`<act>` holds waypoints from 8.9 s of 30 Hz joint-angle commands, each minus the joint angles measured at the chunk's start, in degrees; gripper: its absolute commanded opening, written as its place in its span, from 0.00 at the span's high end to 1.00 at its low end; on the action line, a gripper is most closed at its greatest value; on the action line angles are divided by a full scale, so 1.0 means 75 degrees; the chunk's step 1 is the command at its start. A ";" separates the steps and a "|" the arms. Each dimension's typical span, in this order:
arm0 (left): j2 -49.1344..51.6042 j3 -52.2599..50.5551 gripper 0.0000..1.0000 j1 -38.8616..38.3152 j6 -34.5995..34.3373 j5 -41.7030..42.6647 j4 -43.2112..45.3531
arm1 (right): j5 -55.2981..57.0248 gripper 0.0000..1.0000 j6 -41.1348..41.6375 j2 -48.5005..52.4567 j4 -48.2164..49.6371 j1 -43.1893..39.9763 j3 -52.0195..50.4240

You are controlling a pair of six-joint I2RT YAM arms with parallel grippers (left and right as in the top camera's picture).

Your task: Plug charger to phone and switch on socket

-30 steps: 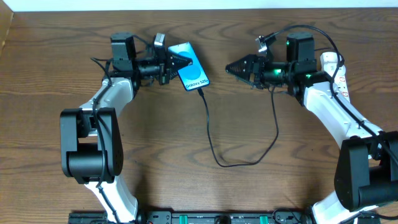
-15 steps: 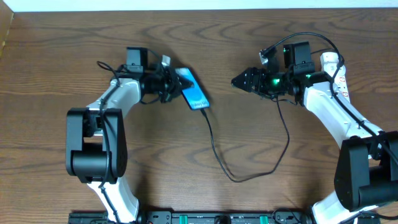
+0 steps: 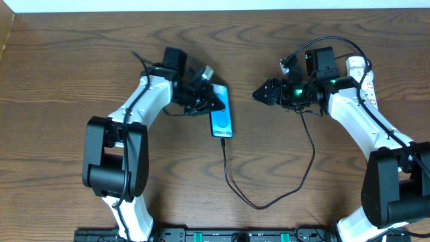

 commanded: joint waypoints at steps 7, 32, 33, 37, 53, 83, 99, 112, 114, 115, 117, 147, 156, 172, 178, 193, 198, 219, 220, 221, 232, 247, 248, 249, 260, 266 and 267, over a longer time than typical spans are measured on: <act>0.0195 0.0350 0.93 -0.0017 0.0650 -0.0181 0.0857 | 0.0015 0.18 -0.0221 -0.0152 -0.0195 0.0017 0.0207; 0.1387 0.0344 0.68 -0.0017 -0.0507 -0.0286 0.1419 | 0.0015 0.16 -0.0315 -0.0149 -0.0507 0.0026 0.0204; 0.1384 0.0344 0.67 -0.0017 -0.0507 -0.0382 0.1378 | 0.0009 0.16 -0.0364 -0.0149 -0.0507 0.0026 0.0204; 0.1384 0.0344 0.63 -0.0017 -0.0507 -0.0644 0.1230 | 0.0015 0.15 -0.0364 -0.0149 -0.0510 0.0026 0.0204; 0.1384 0.0347 0.37 -0.0017 -0.0504 -0.3418 0.0271 | 0.0356 0.14 -0.0367 -0.0149 -0.0627 0.0026 0.0204; -0.3252 0.1102 0.30 0.0729 -0.0364 -0.4896 -0.1419 | 0.0886 0.99 -0.0530 -0.1874 -0.1416 -0.1352 0.0577; -0.4001 0.1102 0.07 0.0729 -0.0364 -0.4899 -0.1419 | 0.1498 0.99 -0.0589 -0.1853 -0.2384 -0.5196 0.1072; -0.4001 0.1102 0.07 0.0729 -0.0364 -0.4899 -0.1419 | 0.0306 0.99 -0.0102 0.0787 -0.2471 -0.6306 0.2649; -0.4001 0.1102 0.07 0.0729 -0.0364 -0.4899 -0.1419 | 0.0216 0.99 0.0058 0.1137 -0.2299 -0.6341 0.2661; -0.4001 0.1102 0.07 0.0729 -0.0364 -0.4899 -0.1419 | 0.0157 0.99 0.0073 0.1297 -0.2212 -0.6341 0.2661; -0.4001 0.1102 0.07 0.0729 -0.0364 -0.4899 -0.1419 | -0.0038 0.99 0.0073 0.1614 -0.2008 -0.6309 0.2661; -0.4001 0.1102 0.07 0.0729 -0.0364 -0.4899 -0.1419 | 0.1157 0.99 0.0446 0.3028 -0.0469 -0.5383 0.2640; -0.4001 0.1102 0.07 0.0729 -0.0364 -0.4899 -0.1419 | 0.1122 0.99 0.0446 0.3182 -0.0504 -0.5286 0.2632; -0.4001 0.1102 0.07 0.0729 -0.0364 -0.4899 -0.1419 | 0.1247 0.99 0.0592 0.3185 -0.0597 -0.5082 0.2553; -0.4001 0.1102 0.06 0.0729 -0.0364 -0.4899 -0.1419 | 0.1011 0.99 0.0787 0.3185 -0.0405 -0.5263 0.2553; -0.4001 0.1102 0.07 0.0729 -0.0364 -0.4899 -0.1419 | 0.0772 0.99 0.0790 0.3299 -0.0216 -0.5109 0.2267; -0.4001 0.1102 0.06 0.0729 -0.0364 -0.4899 -0.1419 | 0.0498 0.99 0.0787 0.3564 -0.0242 -0.5085 0.2238; -0.4001 0.1102 0.06 0.0729 -0.0364 -0.4899 -0.1419 | 0.0734 0.99 0.0965 0.3582 -0.0737 -0.4739 0.2244; -0.4001 0.1102 0.06 0.0729 -0.0364 -0.4899 -0.1419 | 0.0828 0.99 0.0962 0.3573 -0.0729 -0.4779 0.2256; -0.4001 0.1102 0.06 0.0729 -0.0364 -0.4899 -0.1419 | 0.0874 0.99 0.0959 0.3547 -0.0731 -0.4841 0.2267; -0.4001 0.1102 0.06 0.0729 -0.0364 -0.4899 -0.1419 | 0.0455 0.99 0.0504 0.1163 -0.1139 -0.6435 0.2296; -0.4001 0.1102 0.06 0.0729 -0.0364 -0.4899 -0.1419 | 0.0804 0.99 -0.1647 -0.2970 -0.2859 -0.4721 0.2296; -0.4001 0.1102 0.06 0.0729 -0.0364 -0.4899 -0.1419 | 0.1011 0.99 -0.1743 -0.3057 -0.3019 -0.4418 0.2296; -0.4001 0.1102 0.06 0.0729 -0.0364 -0.4899 -0.1419 | 0.1250 0.99 -0.1813 -0.3133 -0.3185 -0.4092 0.2296; -0.4001 0.1102 0.06 0.0729 -0.0364 -0.4899 -0.1419 | 0.3762 0.76 -0.2022 -0.3206 -0.4135 -0.0286 0.2296; -0.4001 0.1102 0.06 0.0729 -0.0364 -0.4899 -0.1419 | 0.4150 0.01 -0.2022 -0.3206 -0.4141 0.0536 0.2296; -0.4001 0.1102 0.06 0.0729 -0.0364 -0.4899 -0.1419 | 0.4144 0.01 -0.2020 -0.3206 -0.4159 0.0565 0.2296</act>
